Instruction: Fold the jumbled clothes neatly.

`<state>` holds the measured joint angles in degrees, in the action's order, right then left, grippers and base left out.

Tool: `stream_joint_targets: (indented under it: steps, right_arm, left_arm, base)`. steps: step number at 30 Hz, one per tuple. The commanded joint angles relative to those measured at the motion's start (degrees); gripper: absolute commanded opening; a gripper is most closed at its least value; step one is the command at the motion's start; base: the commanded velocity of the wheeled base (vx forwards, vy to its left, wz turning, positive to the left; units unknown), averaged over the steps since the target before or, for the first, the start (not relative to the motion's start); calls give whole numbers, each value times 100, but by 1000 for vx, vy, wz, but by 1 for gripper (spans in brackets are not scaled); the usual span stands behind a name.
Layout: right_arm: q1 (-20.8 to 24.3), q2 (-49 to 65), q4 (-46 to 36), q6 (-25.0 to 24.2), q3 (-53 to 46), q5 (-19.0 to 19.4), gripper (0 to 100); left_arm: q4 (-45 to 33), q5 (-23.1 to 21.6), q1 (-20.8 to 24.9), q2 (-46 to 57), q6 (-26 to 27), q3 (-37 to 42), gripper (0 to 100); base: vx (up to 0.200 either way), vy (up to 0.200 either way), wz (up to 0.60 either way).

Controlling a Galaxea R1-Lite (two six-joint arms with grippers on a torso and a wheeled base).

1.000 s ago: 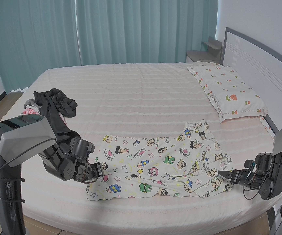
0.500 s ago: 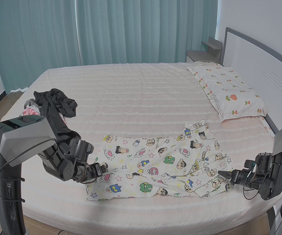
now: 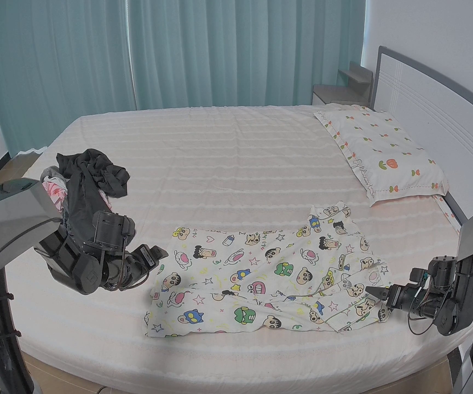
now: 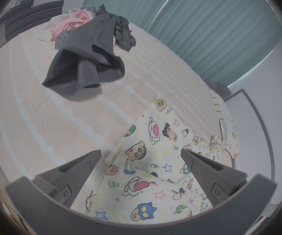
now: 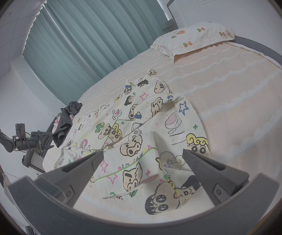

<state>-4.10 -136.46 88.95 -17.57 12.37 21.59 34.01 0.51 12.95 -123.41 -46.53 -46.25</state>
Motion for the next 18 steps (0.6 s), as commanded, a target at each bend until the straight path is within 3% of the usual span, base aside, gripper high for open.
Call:
stream_joint_targets:
  steps: [1,5,11,15,18]
  right_arm:
    - [-3,14,105,-1,-24,3,100]
    - [-3,23,105,-1,-24,3,100]
    - [14,14,105,-1,-7,3,100]
    - [14,14,105,-1,-7,3,100]
    - [23,14,105,-1,-7,3,100]
  left_arm:
    - [106,10,6,133,4,72,100]
    - [237,19,59,124,13,90,100]
    - [519,2,59,-87,197,143,100]
    - [862,-25,33,-615,856,11,100]
    - [941,-42,33,-931,1041,-332,100]
  base:
    - [200,0,0]
    - [200,0,0]
    - [0,0,0]
    - [0,0,0]
    - [0,0,0]
